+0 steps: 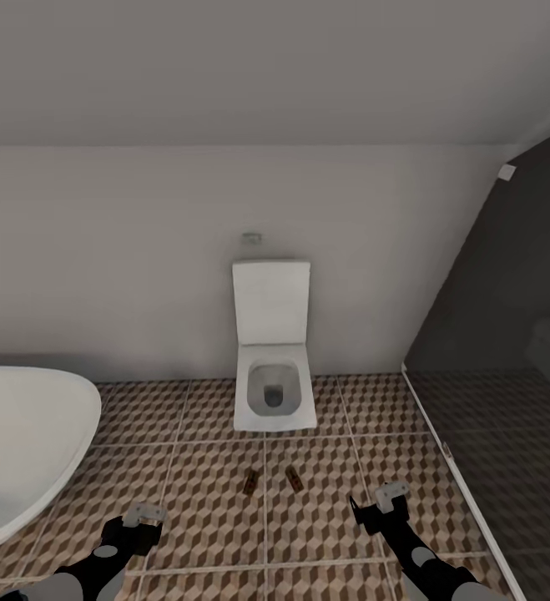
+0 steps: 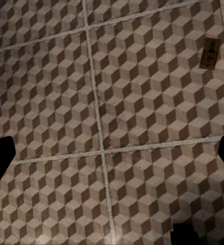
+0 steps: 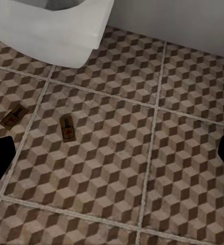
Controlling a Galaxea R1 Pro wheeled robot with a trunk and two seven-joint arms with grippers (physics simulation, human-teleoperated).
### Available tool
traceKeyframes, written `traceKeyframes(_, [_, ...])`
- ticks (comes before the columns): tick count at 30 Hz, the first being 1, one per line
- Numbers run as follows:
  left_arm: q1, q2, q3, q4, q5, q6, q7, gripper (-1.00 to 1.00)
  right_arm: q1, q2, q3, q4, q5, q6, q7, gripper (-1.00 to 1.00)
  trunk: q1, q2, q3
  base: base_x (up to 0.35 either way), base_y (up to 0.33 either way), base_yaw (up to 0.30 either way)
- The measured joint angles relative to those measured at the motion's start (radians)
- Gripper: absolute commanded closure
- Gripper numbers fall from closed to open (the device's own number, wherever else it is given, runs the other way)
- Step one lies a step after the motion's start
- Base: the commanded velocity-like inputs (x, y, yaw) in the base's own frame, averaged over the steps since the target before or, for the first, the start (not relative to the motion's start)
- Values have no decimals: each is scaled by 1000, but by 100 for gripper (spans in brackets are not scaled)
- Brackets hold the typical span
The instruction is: Take the four mousetraps from the cabinet in the bathroom and place them on the bathroom floor. Make sure all four end up on the same floor surface, and ensure that at least two of them are either under or directly next to the same bathroom sink.
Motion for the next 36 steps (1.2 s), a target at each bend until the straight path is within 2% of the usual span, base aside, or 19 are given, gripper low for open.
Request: traceKeyframes(36, [0,0,0,0,0,0,0,-100,0,0,0,12,-1,0,0,-100,0,0,57,0,0,0])
